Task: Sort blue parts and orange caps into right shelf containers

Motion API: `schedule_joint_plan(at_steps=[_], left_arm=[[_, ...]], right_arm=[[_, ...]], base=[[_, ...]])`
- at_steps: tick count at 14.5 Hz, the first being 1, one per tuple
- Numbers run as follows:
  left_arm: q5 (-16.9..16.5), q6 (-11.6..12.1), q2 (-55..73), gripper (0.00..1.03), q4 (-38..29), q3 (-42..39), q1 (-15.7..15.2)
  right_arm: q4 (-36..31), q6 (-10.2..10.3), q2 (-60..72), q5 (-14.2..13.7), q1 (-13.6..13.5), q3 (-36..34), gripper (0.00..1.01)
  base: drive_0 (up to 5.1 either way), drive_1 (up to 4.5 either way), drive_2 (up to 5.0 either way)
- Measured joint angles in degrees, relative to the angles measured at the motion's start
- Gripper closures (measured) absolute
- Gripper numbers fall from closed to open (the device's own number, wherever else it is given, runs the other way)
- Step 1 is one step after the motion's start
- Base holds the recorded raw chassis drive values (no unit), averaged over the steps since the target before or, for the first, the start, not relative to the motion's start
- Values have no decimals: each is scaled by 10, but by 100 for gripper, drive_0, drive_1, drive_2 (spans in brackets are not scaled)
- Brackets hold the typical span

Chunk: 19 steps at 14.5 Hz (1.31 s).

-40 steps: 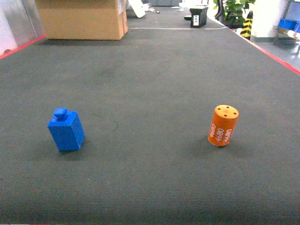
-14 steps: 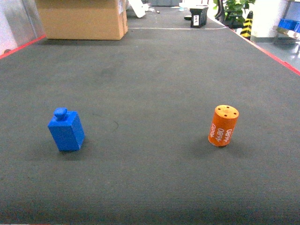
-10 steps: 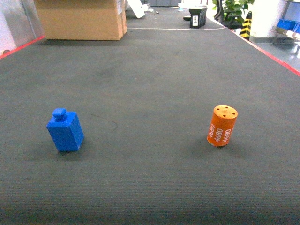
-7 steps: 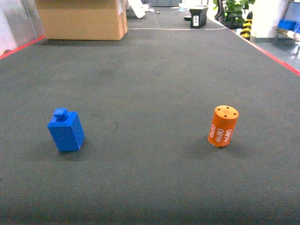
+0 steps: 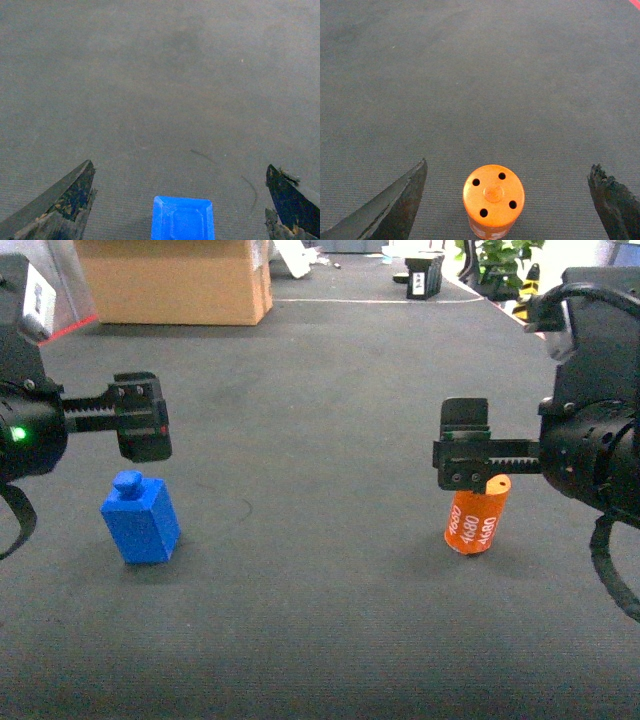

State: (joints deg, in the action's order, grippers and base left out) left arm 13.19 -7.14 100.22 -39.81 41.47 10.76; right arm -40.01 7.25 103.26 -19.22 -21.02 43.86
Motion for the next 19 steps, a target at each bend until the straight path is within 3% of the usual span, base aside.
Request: schedule_joint_plan(at_steps=[10, 19], left_arm=[[-25, -17, 94, 5, -1, 29, 2], [-42, -20, 125, 5, 15, 29, 3]], right_arm=[[6, 1, 112, 13, 13, 57, 3], [11, 22, 166, 15, 15, 81, 3]], base=[[0, 0, 0], [0, 0, 0]])
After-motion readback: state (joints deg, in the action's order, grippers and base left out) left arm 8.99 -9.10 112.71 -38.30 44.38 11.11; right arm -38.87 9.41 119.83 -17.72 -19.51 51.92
